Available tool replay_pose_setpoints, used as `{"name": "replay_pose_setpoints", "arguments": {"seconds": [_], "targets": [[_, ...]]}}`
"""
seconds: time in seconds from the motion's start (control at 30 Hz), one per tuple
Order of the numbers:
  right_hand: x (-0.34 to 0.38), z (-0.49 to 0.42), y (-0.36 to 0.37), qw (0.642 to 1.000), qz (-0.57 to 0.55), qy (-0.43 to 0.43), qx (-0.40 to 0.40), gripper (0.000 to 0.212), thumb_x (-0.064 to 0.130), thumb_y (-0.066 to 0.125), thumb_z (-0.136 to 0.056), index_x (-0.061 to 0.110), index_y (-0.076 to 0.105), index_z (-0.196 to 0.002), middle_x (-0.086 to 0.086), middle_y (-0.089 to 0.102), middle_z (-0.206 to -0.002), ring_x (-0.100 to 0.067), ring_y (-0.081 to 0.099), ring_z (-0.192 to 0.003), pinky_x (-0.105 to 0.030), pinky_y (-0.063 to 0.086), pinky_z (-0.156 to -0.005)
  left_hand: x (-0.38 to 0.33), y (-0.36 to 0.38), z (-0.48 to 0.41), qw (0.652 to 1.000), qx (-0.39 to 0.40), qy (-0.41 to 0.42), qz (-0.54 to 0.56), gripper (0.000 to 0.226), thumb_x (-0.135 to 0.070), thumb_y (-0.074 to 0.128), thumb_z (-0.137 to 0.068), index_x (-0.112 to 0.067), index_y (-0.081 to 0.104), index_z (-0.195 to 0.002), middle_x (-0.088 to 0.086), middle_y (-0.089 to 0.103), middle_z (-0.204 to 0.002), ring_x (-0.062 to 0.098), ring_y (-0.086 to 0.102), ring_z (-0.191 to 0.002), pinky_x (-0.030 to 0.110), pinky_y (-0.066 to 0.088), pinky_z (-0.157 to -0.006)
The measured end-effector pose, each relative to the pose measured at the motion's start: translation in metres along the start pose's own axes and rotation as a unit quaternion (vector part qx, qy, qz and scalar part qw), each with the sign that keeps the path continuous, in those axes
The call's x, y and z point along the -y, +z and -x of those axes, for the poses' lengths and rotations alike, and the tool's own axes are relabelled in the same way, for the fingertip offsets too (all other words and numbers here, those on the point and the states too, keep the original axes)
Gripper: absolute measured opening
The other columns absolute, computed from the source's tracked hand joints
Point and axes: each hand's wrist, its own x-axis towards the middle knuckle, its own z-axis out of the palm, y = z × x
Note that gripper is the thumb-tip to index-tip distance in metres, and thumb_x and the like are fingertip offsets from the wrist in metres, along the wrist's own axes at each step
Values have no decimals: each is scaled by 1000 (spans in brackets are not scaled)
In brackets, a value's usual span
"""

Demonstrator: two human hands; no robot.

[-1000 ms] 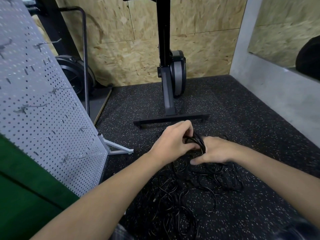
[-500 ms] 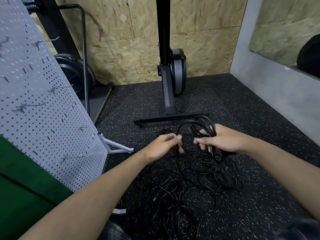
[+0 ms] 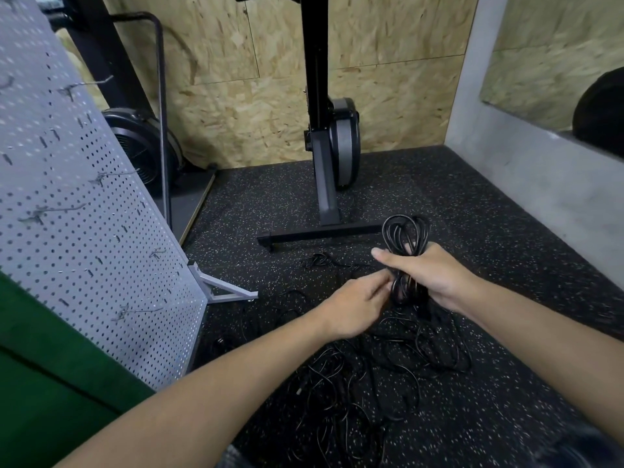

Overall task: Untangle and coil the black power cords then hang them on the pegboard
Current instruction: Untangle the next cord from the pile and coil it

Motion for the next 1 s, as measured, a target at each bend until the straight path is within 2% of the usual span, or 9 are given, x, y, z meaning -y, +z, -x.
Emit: {"name": "replay_pose_setpoints", "arguments": {"seconds": [0.07,0.17,0.27,0.4,0.47,0.6,0.73,0.9,1.0], "targets": [[5,3,1,1000,-7,2,12,30,31,89,-80,7,79,-94,-4,79,-77,-26,73,-72,-39,59,-73,3,0,1,1000,26,2,3,24,-30,39,-113,-15,57,-107,-3,53,-75,13,43,-63,32,39,-62],[8,5,-1,1000,-14,-2,18,23,31,79,-91,8,77,-92,-2,79,-83,-21,74,-72,-40,62,-73,8,1,3,999,50,1,17,27,-33,39,-114,-16,57,-104,-2,55,-74,14,48,-65,33,42,-65],[8,5,0,1000,-14,-7,25,30,33,75,-95,6,72,-85,-9,75,-78,-24,73,-71,-50,61,-82,11,2,5,996,68,-30,42,32,-37,38,-114,-24,61,-97,-2,65,-71,11,58,-64,30,49,-70],[12,3,-3,999,5,-22,-34,41,46,83,-86,8,68,-86,-5,64,-70,-22,67,-55,-41,59,-66,24,-5,7,991,121,-53,-14,44,-45,48,-110,-13,71,-91,-1,71,-79,5,56,-67,25,48,-71],[12,2,-4,998,33,-30,-50,45,51,84,-83,9,71,-89,-4,68,-70,-21,66,-56,-40,58,-66,31,-7,7,991,113,-66,-9,44,-43,52,-108,-7,73,-94,-8,65,-75,3,48,-57,19,41,-61],[11,1,-9,990,102,-58,-75,41,49,80,-87,30,64,-54,18,58,-50,-15,56,-65,-36,46,-74,37,-4,4,984,152,-95,-11,37,-40,52,-109,-9,68,-99,-14,69,-76,-6,49,-52,14,38,-57],[13,1,-15,977,170,-58,-113,40,56,78,-86,21,62,-73,3,65,-70,-22,64,-75,-37,47,-70,53,-6,5,972,177,-131,-86,30,-46,50,-109,-20,64,-114,-9,74,-89,3,63,-75,29,46,-75],[15,7,-20,955,281,-14,-95,71,71,79,-75,4,67,-92,-10,73,-84,-29,71,-84,-39,54,-73,56,-23,1,986,64,-100,-120,20,-41,61,-104,-21,62,-100,-1,65,-86,13,60,-72,30,45,-62],[21,8,-22,938,342,0,-52,84,85,78,-55,11,64,-91,-6,71,-84,-26,69,-80,-38,50,-69,52,-31,-2,993,-56,-22,-106,22,-37,77,-93,-16,68,-93,-4,68,-89,12,61,-81,24,45,-69]]}}
